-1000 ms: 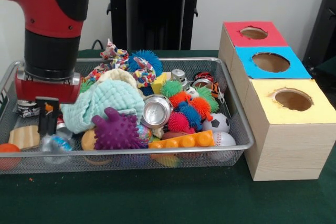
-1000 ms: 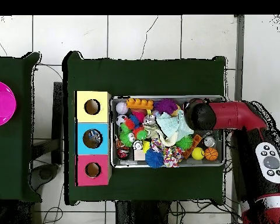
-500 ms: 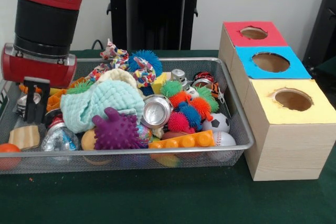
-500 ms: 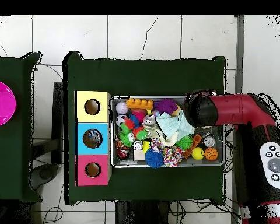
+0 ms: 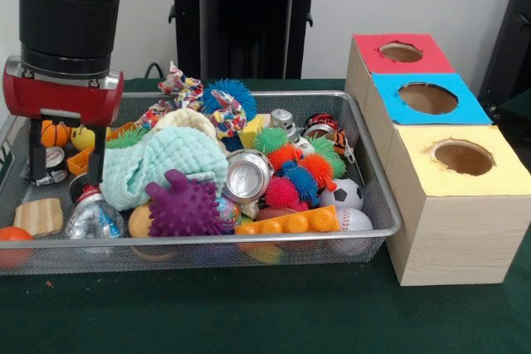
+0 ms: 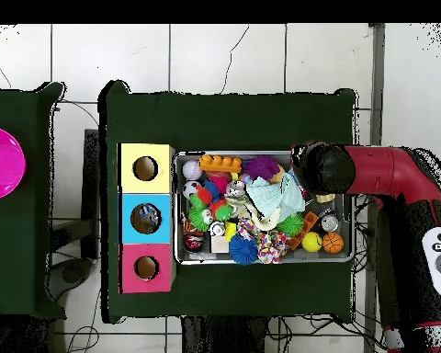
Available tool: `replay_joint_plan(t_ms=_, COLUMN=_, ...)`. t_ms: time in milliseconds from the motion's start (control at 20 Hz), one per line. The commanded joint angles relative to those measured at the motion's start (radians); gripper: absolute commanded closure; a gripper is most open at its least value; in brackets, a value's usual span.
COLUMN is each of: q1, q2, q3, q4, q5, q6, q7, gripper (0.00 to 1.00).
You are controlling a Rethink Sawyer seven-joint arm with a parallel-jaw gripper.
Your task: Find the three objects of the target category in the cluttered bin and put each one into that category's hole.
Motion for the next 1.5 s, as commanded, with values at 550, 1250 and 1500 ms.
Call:
replay_joint_plan(t_ms=550, q1=-0.052, q2=0.144, q3=-0.030, q4=0.069, q5=0.072, q6=0.083, q7=-0.019, gripper=0.00)
replay_joint_plan(t_ms=1250, q1=-0.049, q2=0.109, q3=-0.040, q4=0.143, q5=-0.097, q6=-0.273, q7=0.006, gripper=0.00)
replay_joint_plan(t_ms=1500, q1=-0.098, q2=0.178, q3=-0.006, q4=0.159, q5=0.073, q6=-0.078, q7=0.001, gripper=0.00)
